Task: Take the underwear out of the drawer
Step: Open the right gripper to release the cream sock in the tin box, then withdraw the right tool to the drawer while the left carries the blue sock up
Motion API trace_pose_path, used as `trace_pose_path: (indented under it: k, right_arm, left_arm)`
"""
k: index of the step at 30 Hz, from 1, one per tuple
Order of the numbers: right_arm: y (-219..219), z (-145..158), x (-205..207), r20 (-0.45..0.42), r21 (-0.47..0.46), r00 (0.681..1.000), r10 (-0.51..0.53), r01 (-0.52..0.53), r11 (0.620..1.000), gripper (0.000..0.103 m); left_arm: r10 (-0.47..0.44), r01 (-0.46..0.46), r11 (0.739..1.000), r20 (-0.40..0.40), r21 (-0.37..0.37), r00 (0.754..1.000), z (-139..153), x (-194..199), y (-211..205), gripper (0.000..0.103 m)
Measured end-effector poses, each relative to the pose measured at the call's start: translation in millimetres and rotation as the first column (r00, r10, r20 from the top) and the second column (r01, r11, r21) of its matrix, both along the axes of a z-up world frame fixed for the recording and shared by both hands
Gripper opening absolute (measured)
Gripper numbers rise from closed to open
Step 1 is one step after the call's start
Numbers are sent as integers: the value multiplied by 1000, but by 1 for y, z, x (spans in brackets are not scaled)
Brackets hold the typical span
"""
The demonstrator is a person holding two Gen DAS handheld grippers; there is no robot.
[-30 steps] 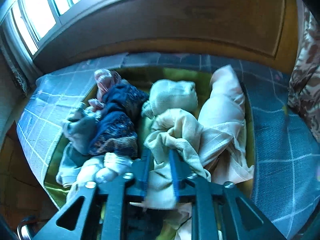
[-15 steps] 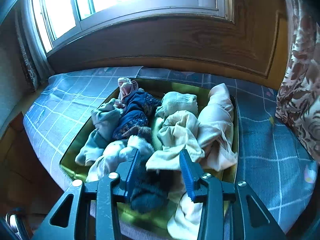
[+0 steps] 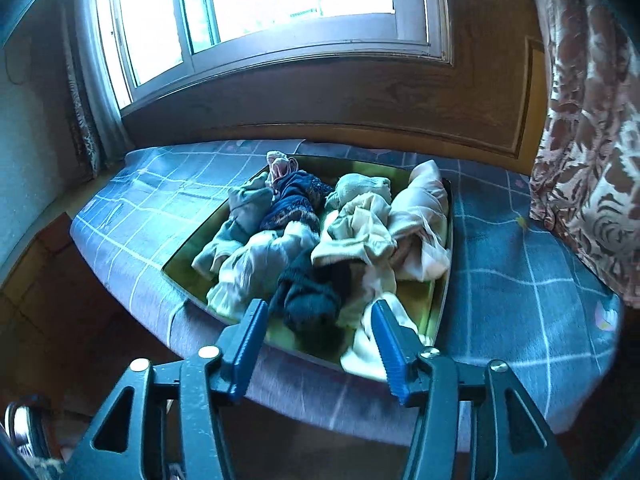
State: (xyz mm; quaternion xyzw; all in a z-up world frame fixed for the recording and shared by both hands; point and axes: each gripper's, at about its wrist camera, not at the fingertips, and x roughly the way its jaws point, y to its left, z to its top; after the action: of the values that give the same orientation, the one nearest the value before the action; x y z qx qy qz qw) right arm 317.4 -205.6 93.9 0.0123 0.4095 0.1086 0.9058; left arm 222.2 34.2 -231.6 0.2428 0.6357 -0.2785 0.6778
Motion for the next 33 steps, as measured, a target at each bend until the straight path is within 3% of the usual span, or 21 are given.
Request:
trace_pose_path:
  k: [9, 18, 33]
  right_arm:
    - [-12, -23, -60, -20, -12, 1000, 7, -7, 1000, 59]
    - [-27, -81, -113, -128, -18, 992, -24, 22, 1000, 59]
    - [-26, -147, -141, -273, 39, 962, -17, 29, 999, 59]
  left_arm:
    - [5, -5, 1000, -2, -2, 1000, 0, -1, 0, 43]
    - [30, -30, 1000, 10, -8, 999, 2, 0, 3, 43]
    - [81, -81, 995, 10, -54, 997, 7, 3, 17, 43]
